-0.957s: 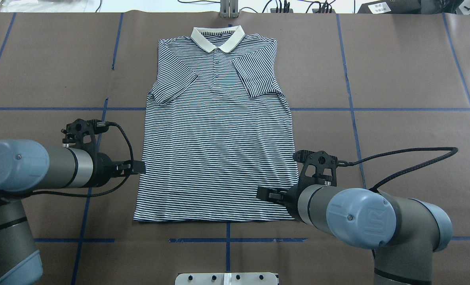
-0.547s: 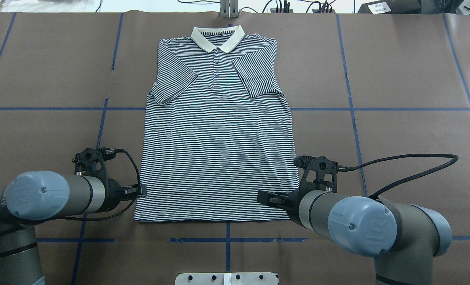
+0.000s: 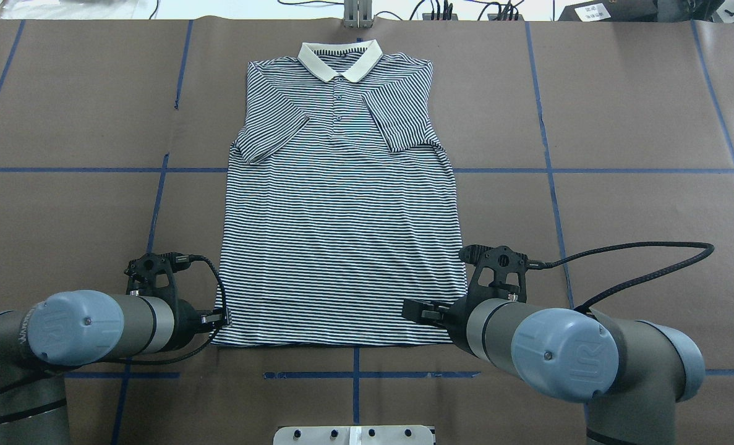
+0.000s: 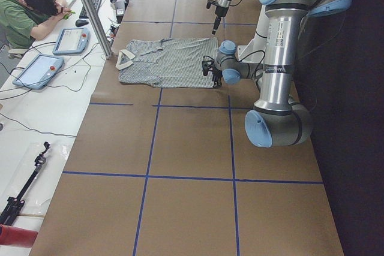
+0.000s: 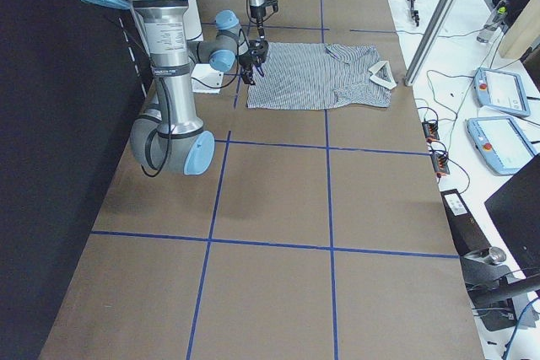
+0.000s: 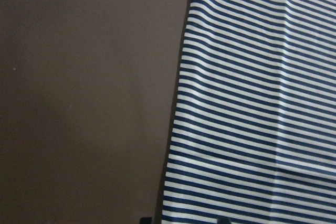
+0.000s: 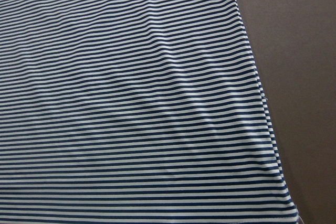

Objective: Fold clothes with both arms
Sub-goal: 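Move both grippers down to the shirt hem nearest the robot, then close both grippers on the hem corners nearest the robot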

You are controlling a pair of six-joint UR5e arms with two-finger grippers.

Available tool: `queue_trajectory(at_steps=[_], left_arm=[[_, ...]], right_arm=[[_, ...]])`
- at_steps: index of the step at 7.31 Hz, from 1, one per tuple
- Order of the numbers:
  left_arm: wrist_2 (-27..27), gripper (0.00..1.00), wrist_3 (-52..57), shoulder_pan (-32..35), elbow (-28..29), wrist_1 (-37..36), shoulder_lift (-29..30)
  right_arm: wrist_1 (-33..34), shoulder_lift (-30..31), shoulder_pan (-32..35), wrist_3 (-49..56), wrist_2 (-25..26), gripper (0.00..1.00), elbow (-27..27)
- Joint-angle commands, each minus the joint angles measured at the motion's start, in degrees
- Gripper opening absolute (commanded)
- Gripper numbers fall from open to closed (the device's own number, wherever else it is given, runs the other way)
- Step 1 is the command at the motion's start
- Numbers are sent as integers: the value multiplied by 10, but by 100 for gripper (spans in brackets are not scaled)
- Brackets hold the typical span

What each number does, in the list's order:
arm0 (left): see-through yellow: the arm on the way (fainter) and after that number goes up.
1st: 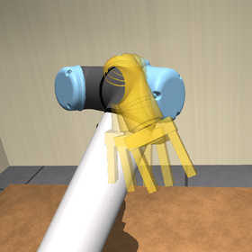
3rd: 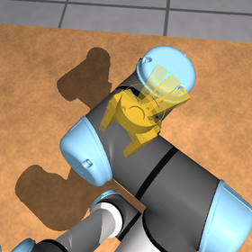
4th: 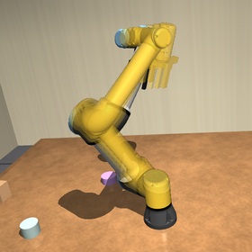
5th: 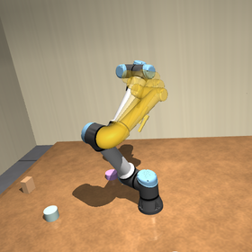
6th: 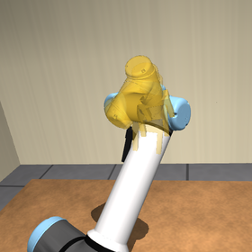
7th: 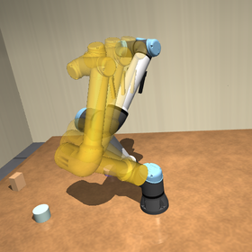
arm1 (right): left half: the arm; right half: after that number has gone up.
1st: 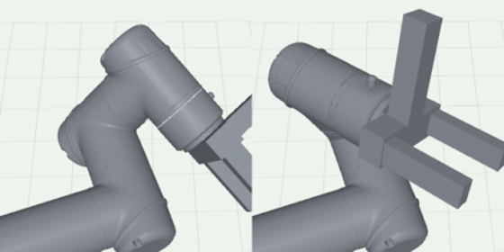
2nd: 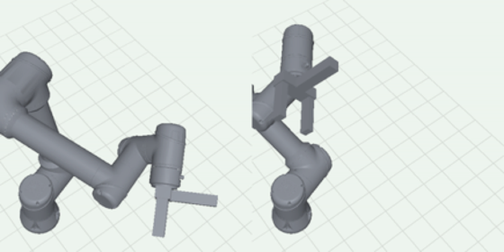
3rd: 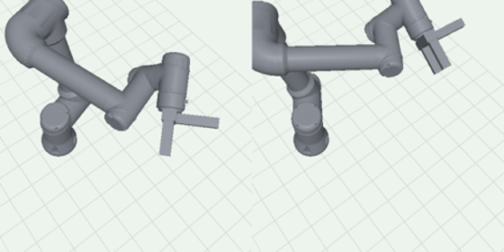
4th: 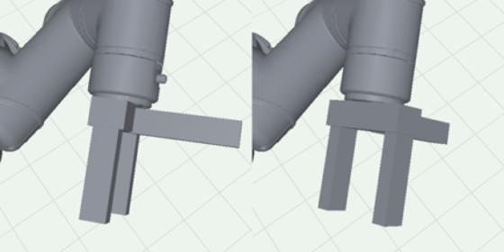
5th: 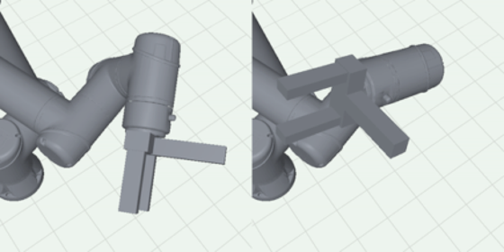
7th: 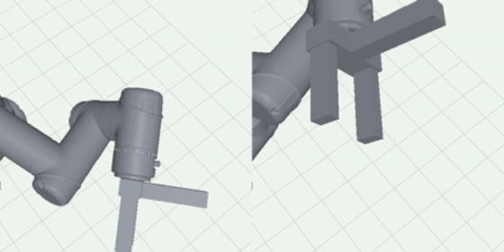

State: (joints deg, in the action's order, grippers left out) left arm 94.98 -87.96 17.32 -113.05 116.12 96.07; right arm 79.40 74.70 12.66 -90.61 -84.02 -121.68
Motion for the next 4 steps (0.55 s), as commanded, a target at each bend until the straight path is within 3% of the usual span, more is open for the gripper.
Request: queue_trajectory(at_steps=[1,4], left_arm=[[-1,42,1,-3,8,0,0],[0,37,1,-9,11,0,1]], right_arm=[[0,0,0,0,0,100,0],[-2,0,-1,1,0,100,2]])
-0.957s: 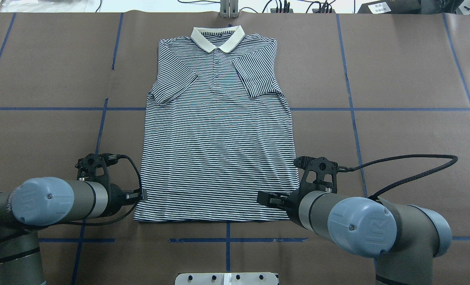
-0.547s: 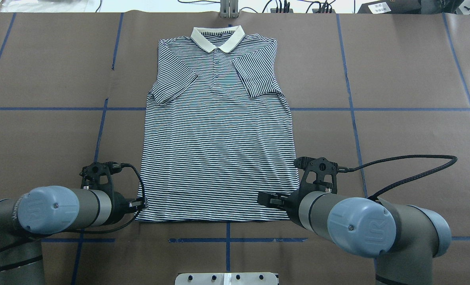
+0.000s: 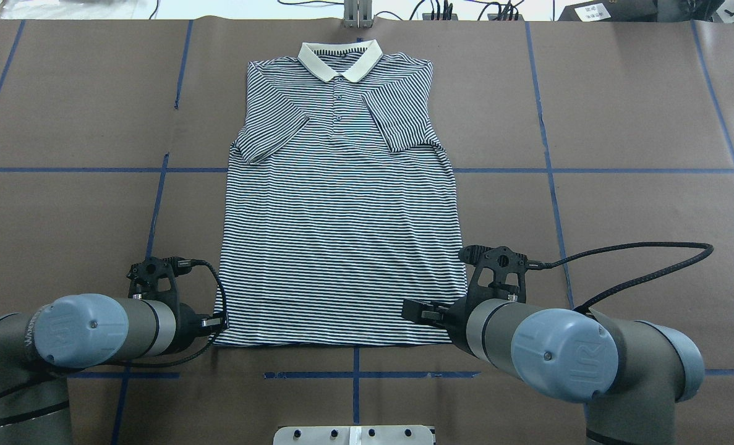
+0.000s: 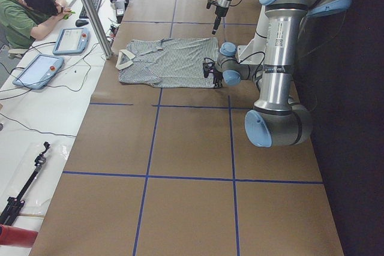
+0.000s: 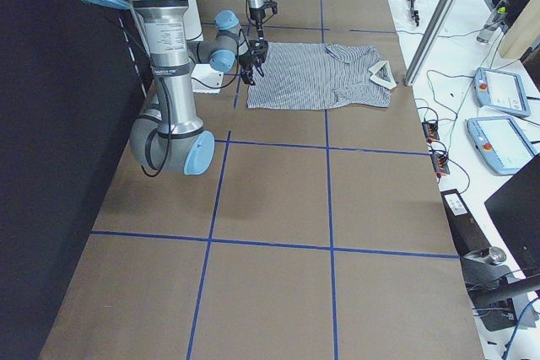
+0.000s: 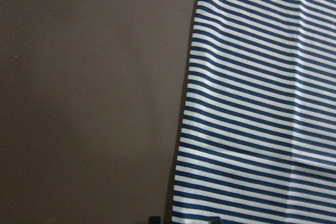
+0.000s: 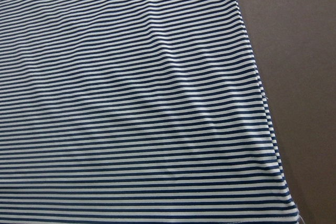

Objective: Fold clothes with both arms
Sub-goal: 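Close both grippers on the hem corners nearest the robot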

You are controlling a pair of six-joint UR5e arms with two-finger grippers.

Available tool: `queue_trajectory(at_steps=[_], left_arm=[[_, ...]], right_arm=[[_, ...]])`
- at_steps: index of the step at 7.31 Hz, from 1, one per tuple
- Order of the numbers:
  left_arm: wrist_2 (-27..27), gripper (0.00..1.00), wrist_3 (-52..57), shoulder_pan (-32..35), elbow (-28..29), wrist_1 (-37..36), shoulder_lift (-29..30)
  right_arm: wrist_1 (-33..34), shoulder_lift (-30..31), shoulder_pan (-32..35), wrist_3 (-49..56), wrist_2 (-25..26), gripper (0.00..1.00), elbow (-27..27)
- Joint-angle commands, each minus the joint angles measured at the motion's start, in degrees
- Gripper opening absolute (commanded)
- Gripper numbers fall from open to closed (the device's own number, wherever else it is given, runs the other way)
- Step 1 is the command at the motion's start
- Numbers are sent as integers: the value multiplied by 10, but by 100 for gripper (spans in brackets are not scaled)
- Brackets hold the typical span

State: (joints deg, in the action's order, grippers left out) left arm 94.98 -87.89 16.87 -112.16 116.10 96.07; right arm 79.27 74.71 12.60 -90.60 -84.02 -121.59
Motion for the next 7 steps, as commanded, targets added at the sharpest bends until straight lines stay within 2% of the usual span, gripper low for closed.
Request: queue_trajectory(at_steps=[1,2,3,6,7], left_arm=[[0,24,0,-5,2,0,1],[0,5,0,-8,2,0,1],[0,0,2,-8,-2,0,2],[0,0,7,-8,-8,-1,3],[0,0,7,-8,-7,-1,3]], right_arm=[[-1,0,0,1,0,100,1],[-1,-1,0,1,0,100,2],[-2,0,0,1,0,100,5],[-1,0,-3,1,1,100,16],[-1,1,-16,-1,31,95,40]])
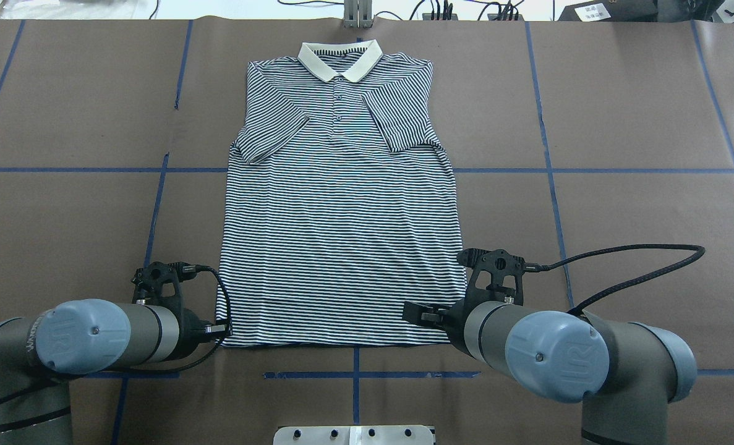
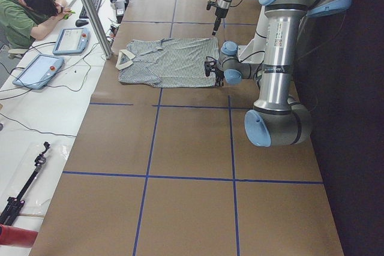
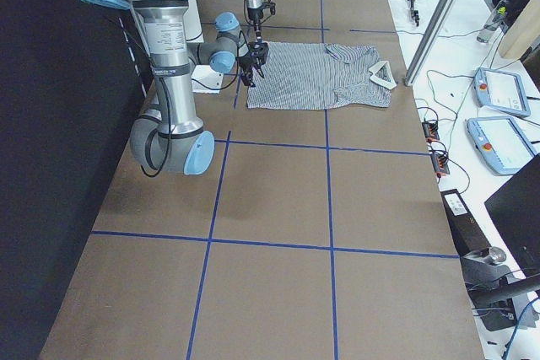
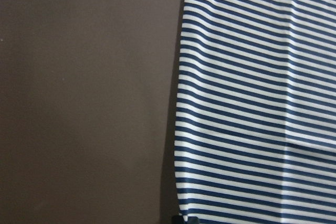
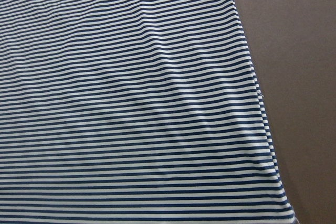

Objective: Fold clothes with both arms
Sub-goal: 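Close both grippers on the hem corners nearest the robot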

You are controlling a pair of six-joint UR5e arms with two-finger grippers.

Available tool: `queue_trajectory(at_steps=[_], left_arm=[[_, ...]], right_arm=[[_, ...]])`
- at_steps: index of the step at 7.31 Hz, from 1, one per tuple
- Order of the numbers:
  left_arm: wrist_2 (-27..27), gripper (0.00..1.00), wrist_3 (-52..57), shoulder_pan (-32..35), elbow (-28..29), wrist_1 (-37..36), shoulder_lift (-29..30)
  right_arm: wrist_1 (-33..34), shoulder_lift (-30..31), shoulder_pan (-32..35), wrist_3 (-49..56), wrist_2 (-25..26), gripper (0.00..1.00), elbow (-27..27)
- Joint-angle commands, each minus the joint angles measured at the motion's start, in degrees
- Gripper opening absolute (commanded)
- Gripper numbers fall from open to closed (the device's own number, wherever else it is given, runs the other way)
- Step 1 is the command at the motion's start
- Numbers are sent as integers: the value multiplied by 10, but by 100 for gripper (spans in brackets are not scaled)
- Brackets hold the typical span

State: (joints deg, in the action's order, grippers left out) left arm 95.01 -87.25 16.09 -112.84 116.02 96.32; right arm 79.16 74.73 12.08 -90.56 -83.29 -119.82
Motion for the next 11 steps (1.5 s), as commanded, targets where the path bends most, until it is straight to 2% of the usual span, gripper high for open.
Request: queue_trajectory(at_steps=[1,2,7,10,11], left_arm=[[1,0,1,0,0,0,2],[1,0,1,0,0,0,4],[1,0,1,0,0,0,4],[1,0,1,-1,0,1,4],[1,0,1,-1,0,1,4]], right_arm=[[1,2,-20,-1,59,79,40],[5,9,-24,-1,60,67,45],[6,31,-33,-1,62,67,54],[5,31,-35,-3,64,47,63],[5,31,-35,-3,64,47,64]])
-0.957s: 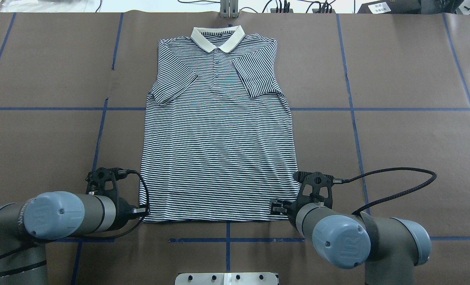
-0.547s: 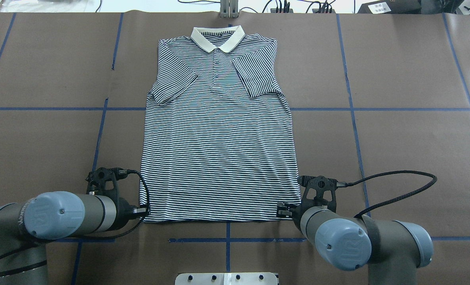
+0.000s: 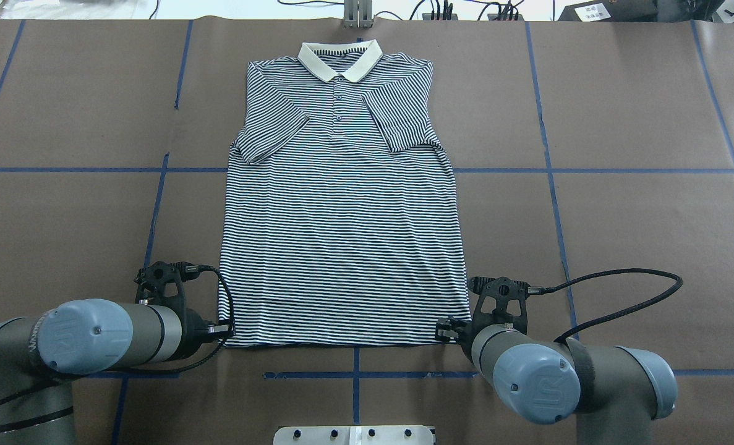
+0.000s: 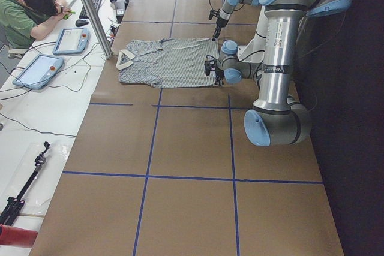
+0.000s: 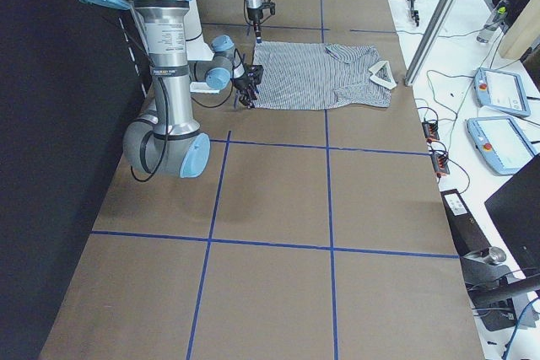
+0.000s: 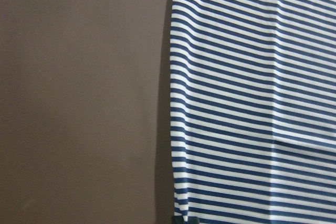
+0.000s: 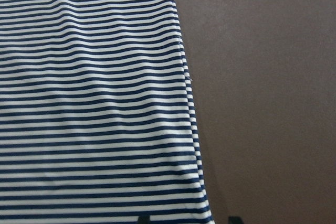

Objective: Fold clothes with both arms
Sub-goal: 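Close both grippers on the hem corners nearest the robot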

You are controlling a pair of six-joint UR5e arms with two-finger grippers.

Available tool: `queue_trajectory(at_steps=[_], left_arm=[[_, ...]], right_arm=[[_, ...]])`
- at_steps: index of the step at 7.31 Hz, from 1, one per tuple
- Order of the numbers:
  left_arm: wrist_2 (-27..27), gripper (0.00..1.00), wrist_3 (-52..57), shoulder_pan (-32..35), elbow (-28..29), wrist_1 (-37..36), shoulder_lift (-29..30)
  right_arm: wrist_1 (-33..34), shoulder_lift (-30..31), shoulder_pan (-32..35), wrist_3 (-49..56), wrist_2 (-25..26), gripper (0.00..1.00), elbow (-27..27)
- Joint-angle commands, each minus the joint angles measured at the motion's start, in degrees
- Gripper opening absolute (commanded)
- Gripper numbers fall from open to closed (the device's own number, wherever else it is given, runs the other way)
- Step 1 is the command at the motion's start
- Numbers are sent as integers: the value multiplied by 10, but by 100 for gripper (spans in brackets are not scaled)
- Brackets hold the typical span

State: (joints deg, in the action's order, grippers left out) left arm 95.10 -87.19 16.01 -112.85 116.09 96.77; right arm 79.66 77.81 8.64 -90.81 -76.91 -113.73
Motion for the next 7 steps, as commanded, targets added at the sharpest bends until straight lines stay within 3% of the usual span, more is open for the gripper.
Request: queue_trajectory(at_steps=[1,2,3,7], left_arm=[[0,0,0,0,0,0,0],[0,0,0,0,0,0,0],[0,0,0,0,0,0,0],[0,0,0,1,-24,-3,-3]], right_arm=[[0,0,-1,-1,0,46,4],[0,-2,-1,-1,0,19,3],[0,-3,-1,0,0,0,2],[6,3,2,10,-9,0,-29]])
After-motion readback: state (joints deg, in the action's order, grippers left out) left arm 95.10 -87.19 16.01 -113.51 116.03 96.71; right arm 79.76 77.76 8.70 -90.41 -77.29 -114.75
